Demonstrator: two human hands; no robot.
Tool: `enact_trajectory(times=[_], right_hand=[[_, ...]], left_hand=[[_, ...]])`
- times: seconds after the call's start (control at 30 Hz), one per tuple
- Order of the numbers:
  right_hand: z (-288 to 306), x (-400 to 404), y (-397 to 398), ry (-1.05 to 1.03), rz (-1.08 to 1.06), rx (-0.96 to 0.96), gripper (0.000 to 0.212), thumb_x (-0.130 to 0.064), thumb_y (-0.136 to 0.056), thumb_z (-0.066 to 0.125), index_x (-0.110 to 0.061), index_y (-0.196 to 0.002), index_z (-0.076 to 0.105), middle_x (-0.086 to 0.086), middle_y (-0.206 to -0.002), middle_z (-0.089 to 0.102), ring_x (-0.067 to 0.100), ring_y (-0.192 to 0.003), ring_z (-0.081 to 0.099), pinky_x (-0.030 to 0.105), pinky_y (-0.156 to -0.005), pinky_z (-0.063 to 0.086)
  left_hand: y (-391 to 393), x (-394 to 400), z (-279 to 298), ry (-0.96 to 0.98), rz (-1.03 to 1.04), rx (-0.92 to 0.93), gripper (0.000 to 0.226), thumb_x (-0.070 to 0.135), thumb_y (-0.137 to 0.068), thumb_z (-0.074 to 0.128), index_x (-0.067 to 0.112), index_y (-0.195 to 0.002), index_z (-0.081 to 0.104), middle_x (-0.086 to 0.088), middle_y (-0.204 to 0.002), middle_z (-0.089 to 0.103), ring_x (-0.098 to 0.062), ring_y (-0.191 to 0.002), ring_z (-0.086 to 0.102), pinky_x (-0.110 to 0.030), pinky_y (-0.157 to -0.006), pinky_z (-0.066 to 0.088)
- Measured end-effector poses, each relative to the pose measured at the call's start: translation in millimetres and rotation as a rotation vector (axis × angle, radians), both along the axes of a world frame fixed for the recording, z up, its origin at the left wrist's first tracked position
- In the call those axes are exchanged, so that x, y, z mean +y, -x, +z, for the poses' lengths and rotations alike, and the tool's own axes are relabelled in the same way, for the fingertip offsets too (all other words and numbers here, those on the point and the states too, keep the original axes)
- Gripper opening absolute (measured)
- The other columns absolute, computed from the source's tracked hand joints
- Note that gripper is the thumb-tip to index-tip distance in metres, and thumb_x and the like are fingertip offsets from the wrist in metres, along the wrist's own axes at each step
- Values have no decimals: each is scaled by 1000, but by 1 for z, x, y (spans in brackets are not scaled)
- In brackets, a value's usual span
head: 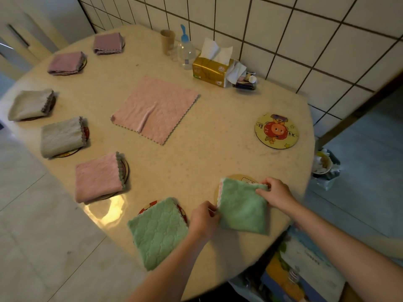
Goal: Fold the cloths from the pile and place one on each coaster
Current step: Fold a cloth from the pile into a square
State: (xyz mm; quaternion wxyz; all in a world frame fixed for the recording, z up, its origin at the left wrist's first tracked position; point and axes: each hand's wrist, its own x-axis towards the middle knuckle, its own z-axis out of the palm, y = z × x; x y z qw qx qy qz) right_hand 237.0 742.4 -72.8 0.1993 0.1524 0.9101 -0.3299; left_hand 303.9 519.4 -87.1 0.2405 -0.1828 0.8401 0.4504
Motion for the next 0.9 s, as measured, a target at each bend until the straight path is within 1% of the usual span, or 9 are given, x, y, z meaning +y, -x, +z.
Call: enact_trajectory(times=[0.1, 0.17, 0.23, 0.3, 0.4, 0.5, 0.6, 0.77, 0.9], right_hand=[[-2, 0, -2, -77, 39, 22, 16, -18, -80, 69, -15, -91, 58, 6, -96, 63, 24, -87, 59, 35, -76, 51], [-1, 1, -2, -159, 90, 30, 21, -18, -81, 66, -19, -99, 54, 6, -107, 56, 22, -95, 55, 36, -82, 49], [2, -5, 1, -251, 160, 81, 27, -15, -84, 62, -19, -108, 52, 5, -115, 49, 23, -102, 50, 38, -85, 48], [7, -17, 10, -312, 227, 173, 28, -13, -86, 58, -18, -113, 52, 4, -119, 47, 24, -108, 45, 36, -84, 47], [13, -39, 23, -268, 302, 246, 25, -14, -89, 54, -17, -114, 53, 1, -119, 49, 21, -111, 43, 34, -86, 46], [14, -74, 42, -202, 360, 260, 24, -13, -90, 51, -18, -113, 54, -1, -118, 53, 18, -110, 45, 34, -88, 46], [14, -113, 61, -152, 400, 272, 22, -11, -89, 50, -17, -109, 56, -1, -113, 54, 18, -106, 46, 32, -86, 45], [8, -180, 95, -105, 424, 298, 19, -12, -88, 49, -16, -105, 58, 0, -110, 55, 18, -105, 48, 33, -87, 44], [1, -239, 126, -94, 446, 284, 19, -15, -90, 48, -14, -106, 60, 2, -111, 54, 19, -105, 48, 33, -88, 43]], left_hand=[[-1, -6, 1, 52, -11, 25, 5, 12, -88, 58, 17, -88, 57, 3, -77, 56, -16, -70, 52, -21, -50, 37], [-1, -10, 2, 54, -21, 32, 8, 8, -87, 55, 14, -92, 59, -2, -82, 58, -19, -71, 53, -23, -50, 38], [2, -17, 5, 51, -19, 50, 11, 8, -87, 54, 14, -95, 60, -2, -82, 60, -17, -68, 53, -24, -53, 40], [10, -28, 9, 52, -25, 76, 12, 8, -88, 53, 15, -95, 59, 2, -80, 58, -12, -62, 50, -22, -50, 39], [24, -44, 20, 89, -77, 125, 18, 9, -89, 51, 14, -103, 60, 1, -89, 59, -10, -67, 52, -17, -49, 37], [49, -76, 28, 131, -123, 149, 23, 10, -87, 52, 16, -108, 59, -1, -98, 62, -16, -79, 57, -23, -59, 44], [85, -116, 35, 212, -164, 214, 24, 10, -85, 54, 16, -108, 60, -1, -102, 62, -18, -87, 57, -31, -73, 49], [158, -195, 34, 378, -308, 292, 28, 10, -88, 53, 13, -115, 59, -4, -112, 57, -23, -102, 55, -32, -83, 46], [210, -256, 20, 509, -433, 300, 34, 7, -88, 50, 15, -121, 56, -6, -125, 52, -27, -119, 45, -38, -90, 44]])
